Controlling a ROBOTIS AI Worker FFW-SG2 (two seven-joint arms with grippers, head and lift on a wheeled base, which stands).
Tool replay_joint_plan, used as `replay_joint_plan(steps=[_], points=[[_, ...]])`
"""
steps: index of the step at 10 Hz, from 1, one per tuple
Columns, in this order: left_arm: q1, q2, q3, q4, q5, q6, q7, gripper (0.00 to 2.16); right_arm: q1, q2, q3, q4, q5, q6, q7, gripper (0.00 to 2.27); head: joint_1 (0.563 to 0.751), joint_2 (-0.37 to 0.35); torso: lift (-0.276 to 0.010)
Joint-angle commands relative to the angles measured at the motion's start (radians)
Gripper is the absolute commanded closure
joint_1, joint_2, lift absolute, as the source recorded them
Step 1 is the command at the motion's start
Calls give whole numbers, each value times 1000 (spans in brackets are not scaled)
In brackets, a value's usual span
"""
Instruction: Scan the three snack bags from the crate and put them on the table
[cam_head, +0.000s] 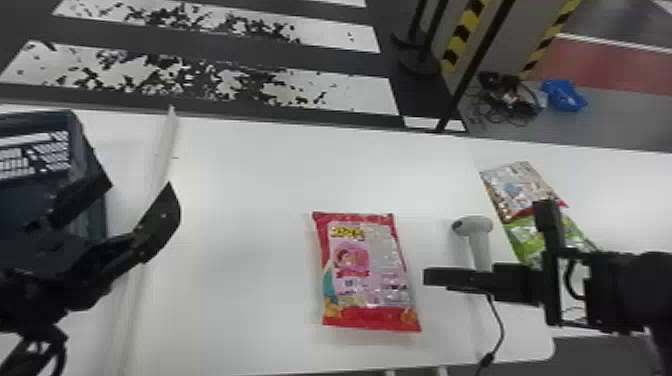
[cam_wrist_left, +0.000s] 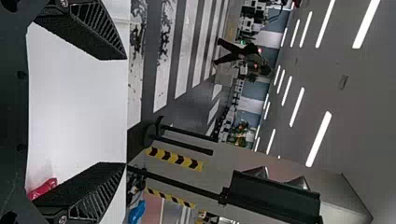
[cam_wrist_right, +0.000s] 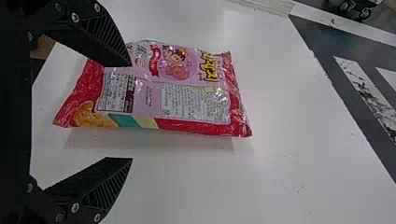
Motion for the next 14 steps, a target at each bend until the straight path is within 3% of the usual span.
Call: replay_joint_plan(steps=[1, 10, 11, 12, 14], points=[[-2, 3, -3, 1, 0, 0, 0, 56, -23, -7, 27, 52, 25, 1, 38, 184, 695, -197, -94], [2, 9, -10, 9, 0, -3, -11, 56, -44, 21, 181, 193, 99, -162, 159, 201, 695, -139, -94], [0, 11, -10, 10, 0, -3, -13, 56, -44, 33, 181, 204, 113, -189, 189, 849, 695, -130, -94], [-2, 14, -10, 10, 2, -3, -13, 56, -44, 44, 170, 214, 110, -195, 179, 2054, 695, -121, -94], [-2, 15, -7, 10, 5, -3, -13, 56, -41, 47, 150, 213, 94, -214, 178, 2175, 695, -119, -94]])
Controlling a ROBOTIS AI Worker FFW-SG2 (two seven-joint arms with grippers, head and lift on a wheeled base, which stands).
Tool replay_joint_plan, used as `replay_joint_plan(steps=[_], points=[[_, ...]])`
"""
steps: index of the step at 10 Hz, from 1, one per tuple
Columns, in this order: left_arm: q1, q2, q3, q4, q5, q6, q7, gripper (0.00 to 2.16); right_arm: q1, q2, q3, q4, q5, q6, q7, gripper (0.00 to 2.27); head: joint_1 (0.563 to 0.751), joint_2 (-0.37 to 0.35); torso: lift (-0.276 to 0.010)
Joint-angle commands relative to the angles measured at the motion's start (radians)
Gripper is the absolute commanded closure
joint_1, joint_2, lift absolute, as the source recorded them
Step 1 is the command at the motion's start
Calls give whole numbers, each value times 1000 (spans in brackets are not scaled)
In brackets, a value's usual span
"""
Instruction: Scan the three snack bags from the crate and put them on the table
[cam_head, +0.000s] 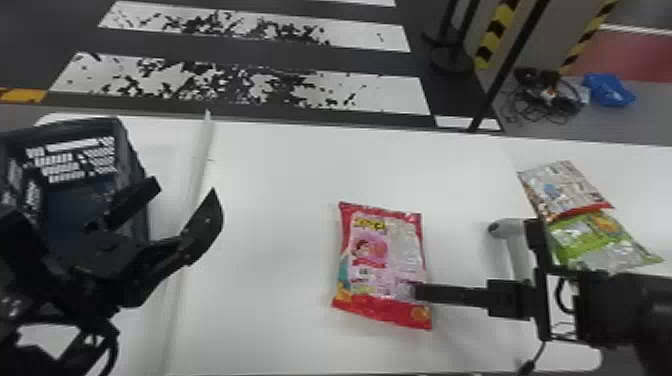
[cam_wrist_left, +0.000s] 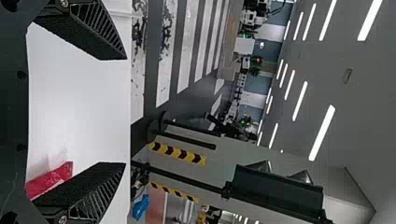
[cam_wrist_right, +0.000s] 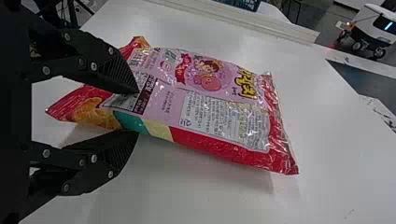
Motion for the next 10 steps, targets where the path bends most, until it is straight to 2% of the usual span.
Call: replay_joint_plan(steps=[1, 3, 6, 7, 8, 9, 10], points=[[-1, -1, 1, 1, 0, 0, 0, 56, 10, 1, -17, -14, -5, -24, -8, 2196, 695, -119, -94], [-3, -1, 1, 0, 0, 0, 0, 56, 18, 15, -44, -21, -17, -55, -14, 2223, 695, -126, -94], [-9, -1, 4, 4, 0, 3, 0, 56, 41, 15, -133, -106, -151, -6, -14, 2223, 695, -129, -94], [-11, -1, 4, 4, -1, 3, 2, 56, 41, 21, -210, -138, -244, 31, -31, 2223, 695, -126, -94], [-11, -1, 4, 4, -1, 3, 2, 56, 39, 45, -293, -147, -312, 22, -68, 2223, 695, -129, -94], [-6, 1, 8, 1, 0, 3, 2, 56, 20, 90, -388, -141, -362, -15, -123, 2223, 695, -147, -94], [-3, 4, 11, 0, 3, 3, 2, 56, 1, 105, -452, -95, -433, -144, -214, 2223, 695, -162, -94]])
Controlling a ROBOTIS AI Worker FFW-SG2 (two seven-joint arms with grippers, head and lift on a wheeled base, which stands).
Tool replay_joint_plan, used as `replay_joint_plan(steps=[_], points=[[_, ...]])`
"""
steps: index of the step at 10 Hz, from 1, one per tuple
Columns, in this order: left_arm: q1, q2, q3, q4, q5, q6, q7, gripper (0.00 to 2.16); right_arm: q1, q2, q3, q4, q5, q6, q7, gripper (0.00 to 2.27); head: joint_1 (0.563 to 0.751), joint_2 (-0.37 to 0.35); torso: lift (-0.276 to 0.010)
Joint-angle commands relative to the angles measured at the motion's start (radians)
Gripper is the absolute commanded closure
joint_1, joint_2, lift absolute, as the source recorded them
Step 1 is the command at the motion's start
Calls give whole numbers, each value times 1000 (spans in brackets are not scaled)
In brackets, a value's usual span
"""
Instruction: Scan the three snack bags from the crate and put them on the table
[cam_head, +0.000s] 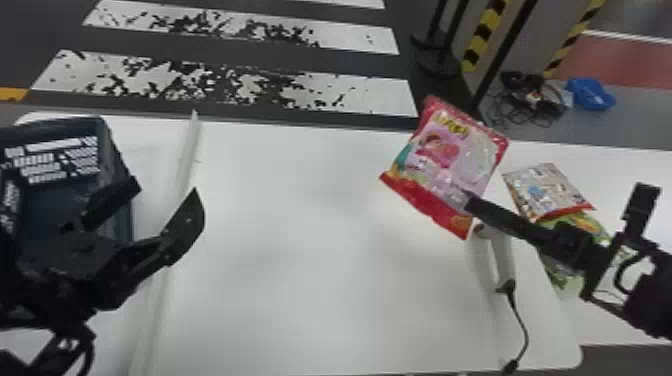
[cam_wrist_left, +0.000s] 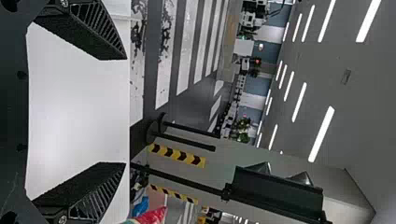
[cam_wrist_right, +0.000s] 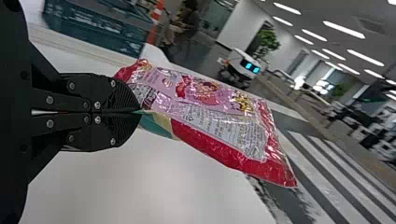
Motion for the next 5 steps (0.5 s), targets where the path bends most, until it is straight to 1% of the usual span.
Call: replay_joint_plan(steps=[1, 2, 3, 4, 5], points=[[2, 8, 2, -2, 3, 0, 0, 56, -50, 11, -107, 96, -74, -127, -91, 2223, 695, -201, -94], [2, 11, 2, 1, 7, 0, 0, 56, -84, 2, -151, 167, -75, -204, -155, 2223, 695, -257, -94], [3, 21, -1, 1, 11, 0, 0, 56, -96, -15, -154, 250, -72, -382, -238, 2223, 695, -322, -94], [10, 22, -3, 0, 11, 0, -1, 56, -125, -15, -156, 346, -69, -505, -322, 2223, 695, -350, -94], [19, 25, 0, -6, 11, -3, -1, 56, -135, -23, -145, 409, -60, -569, -410, 2223, 695, -350, -94]])
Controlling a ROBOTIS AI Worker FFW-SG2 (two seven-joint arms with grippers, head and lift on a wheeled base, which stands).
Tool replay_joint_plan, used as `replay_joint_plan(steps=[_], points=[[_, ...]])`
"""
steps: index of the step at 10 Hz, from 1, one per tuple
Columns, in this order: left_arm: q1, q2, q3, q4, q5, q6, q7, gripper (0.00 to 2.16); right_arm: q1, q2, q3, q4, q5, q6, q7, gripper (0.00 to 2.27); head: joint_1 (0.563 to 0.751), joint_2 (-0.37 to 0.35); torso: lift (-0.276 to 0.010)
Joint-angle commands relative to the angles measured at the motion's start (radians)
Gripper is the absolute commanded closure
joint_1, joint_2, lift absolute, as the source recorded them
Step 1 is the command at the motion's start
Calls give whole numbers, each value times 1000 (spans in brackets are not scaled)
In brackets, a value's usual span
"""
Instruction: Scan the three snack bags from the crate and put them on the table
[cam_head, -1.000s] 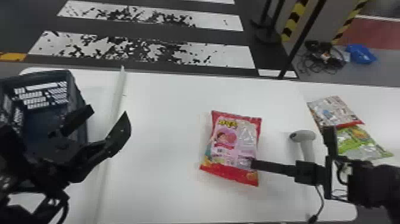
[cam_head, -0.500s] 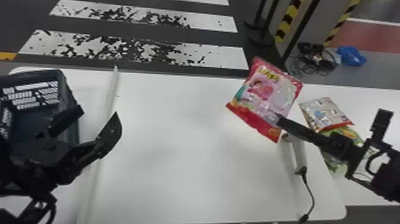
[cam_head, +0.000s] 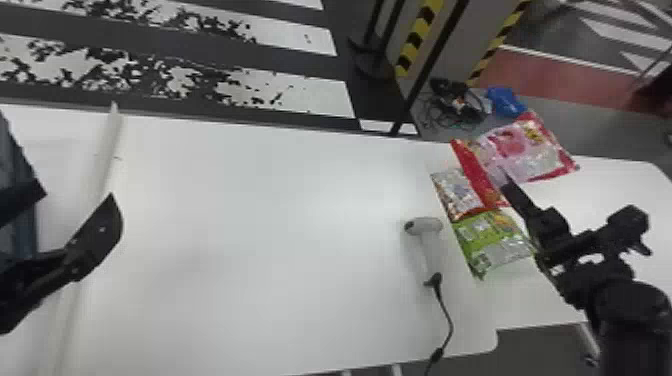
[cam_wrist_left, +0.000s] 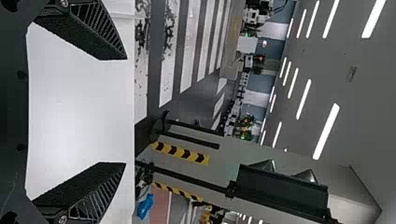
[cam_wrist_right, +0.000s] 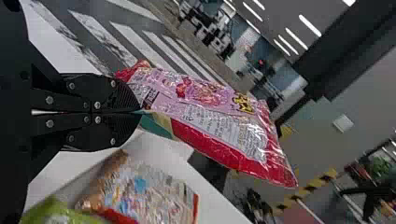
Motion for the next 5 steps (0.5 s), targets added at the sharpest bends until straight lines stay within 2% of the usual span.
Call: replay_joint_plan(steps=[1, 2, 4, 5], points=[[7, 2, 2, -5, 0, -3, 0, 56, -17, -10, 45, 81, 27, -65, -134, 2223, 695, -350, -94], [8, 1, -4, -7, 0, -3, 0, 56, -14, -8, 86, 107, 45, -120, -235, 2223, 695, -350, -94], [15, -1, -9, -16, 0, -3, -3, 56, -14, -11, 104, 170, 47, -114, -290, 2196, 695, -350, -94], [15, -3, -11, -17, -1, -3, -3, 56, -7, -13, 114, 167, 47, -83, -329, 1777, 695, -350, -94]])
